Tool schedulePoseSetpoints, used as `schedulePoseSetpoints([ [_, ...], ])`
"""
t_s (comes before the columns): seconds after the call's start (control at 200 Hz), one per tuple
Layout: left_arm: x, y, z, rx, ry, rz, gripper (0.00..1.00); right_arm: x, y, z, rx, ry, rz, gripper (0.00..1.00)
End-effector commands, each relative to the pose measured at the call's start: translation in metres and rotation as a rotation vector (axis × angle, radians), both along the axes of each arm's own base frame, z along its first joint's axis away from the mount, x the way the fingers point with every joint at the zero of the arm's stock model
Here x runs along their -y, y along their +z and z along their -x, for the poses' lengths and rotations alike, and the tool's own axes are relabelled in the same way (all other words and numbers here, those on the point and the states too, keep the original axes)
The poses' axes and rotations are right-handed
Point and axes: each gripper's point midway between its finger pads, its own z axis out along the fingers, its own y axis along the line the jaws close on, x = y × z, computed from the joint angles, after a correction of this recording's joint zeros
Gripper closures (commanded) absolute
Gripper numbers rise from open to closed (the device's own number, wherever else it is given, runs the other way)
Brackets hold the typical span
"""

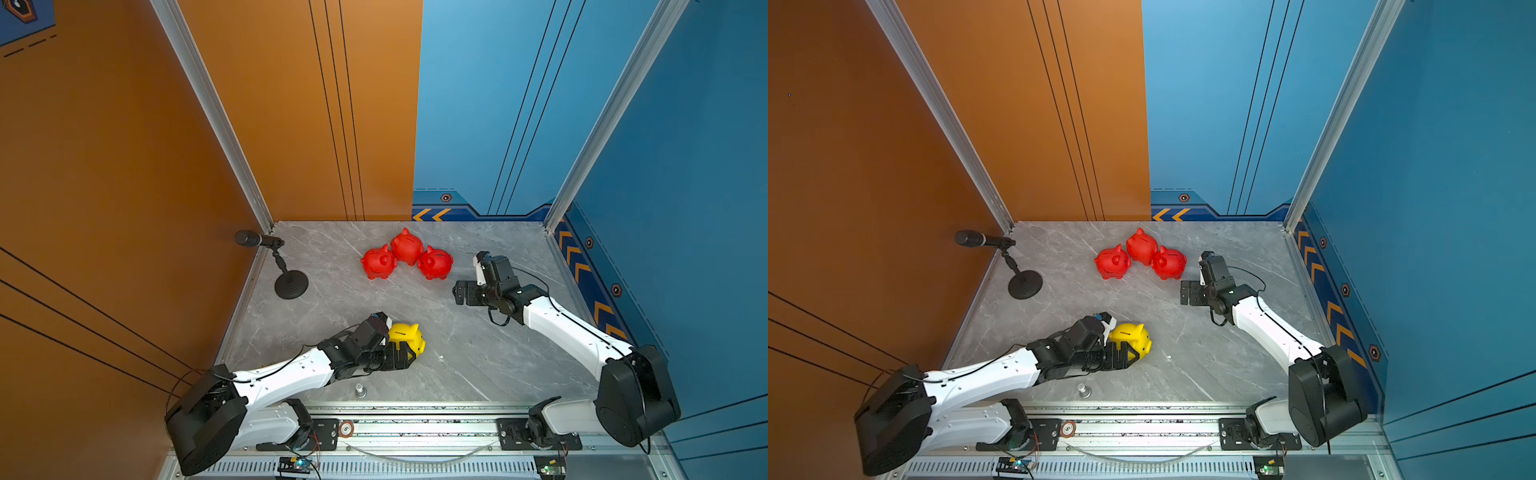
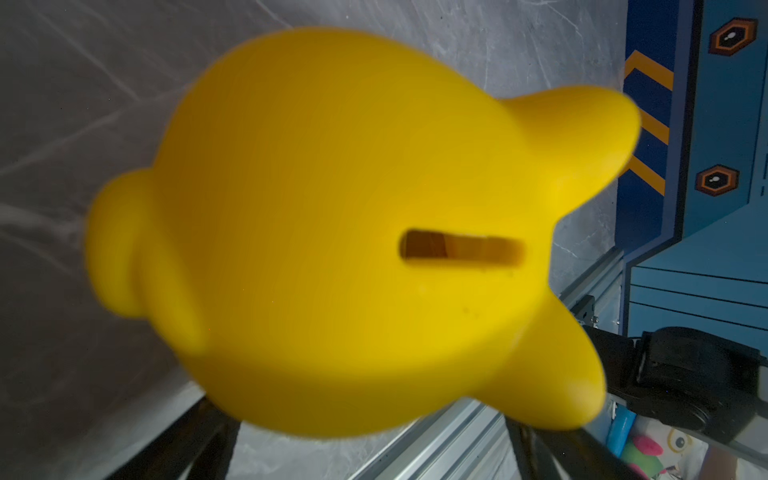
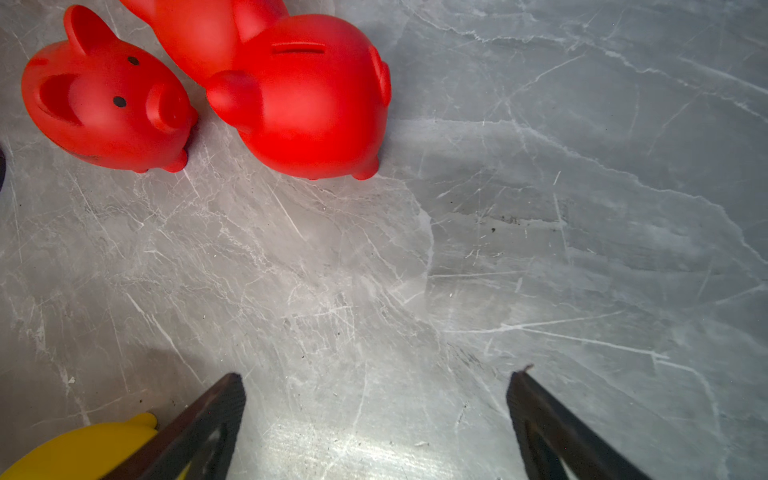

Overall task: Open piggy banks
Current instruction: Adjust the piggy bank at the center of the board.

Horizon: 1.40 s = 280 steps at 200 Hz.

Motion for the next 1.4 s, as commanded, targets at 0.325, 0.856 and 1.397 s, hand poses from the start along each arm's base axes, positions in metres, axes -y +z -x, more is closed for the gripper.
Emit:
schedulePoseSetpoints([
  [0.325, -0.013, -0.042, -0.032, -0.049, 0.005, -0.002, 0.02, -0.015, 0.011, 0.004, 0.01, 0.079, -0.049, 0.0],
  [0.856, -0.105, -0.039, -0.001, -0.117, 0.132, -0.316, 0.02, -0.108, -0.028, 0.004, -0.064, 0.28, 0.005, 0.0],
  [1.397, -0.09, -0.04, -0.052, -0.106, 0.16, -0.26, 0.02, -0.123, -0.056, 0.018, -0.089, 0.363, 0.085, 0.0],
])
